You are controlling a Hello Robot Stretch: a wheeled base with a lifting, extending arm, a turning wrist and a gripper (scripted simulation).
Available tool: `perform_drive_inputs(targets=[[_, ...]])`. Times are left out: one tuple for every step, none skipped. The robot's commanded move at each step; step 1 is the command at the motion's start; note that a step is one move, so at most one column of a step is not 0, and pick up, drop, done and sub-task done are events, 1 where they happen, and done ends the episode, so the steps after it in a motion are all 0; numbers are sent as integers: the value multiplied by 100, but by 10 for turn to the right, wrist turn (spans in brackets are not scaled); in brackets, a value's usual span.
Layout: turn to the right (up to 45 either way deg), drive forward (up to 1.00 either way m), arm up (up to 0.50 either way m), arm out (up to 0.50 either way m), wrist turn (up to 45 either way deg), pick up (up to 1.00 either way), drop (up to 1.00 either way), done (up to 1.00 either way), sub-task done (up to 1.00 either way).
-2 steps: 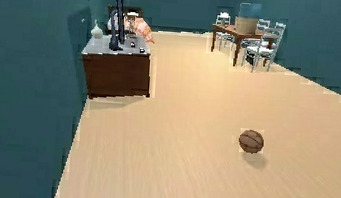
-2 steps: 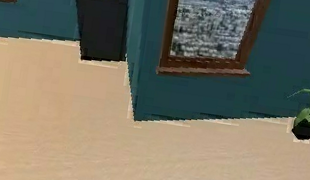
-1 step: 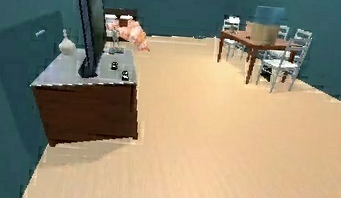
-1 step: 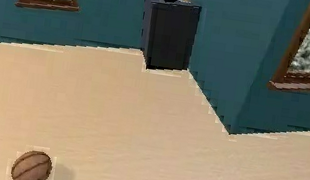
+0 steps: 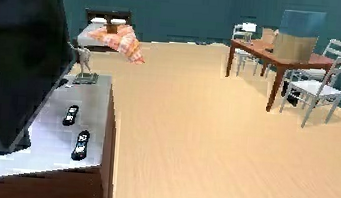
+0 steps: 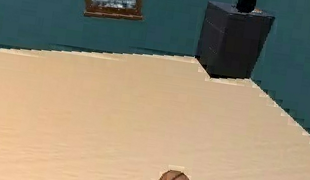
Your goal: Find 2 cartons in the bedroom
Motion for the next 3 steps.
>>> perform_drive_inputs(targets=[[390,0,0,0,0,0,0,0,0],[0,50,0,0,0,0,0,0,0],[-300,0,0,0,0,0,0,0,0]])
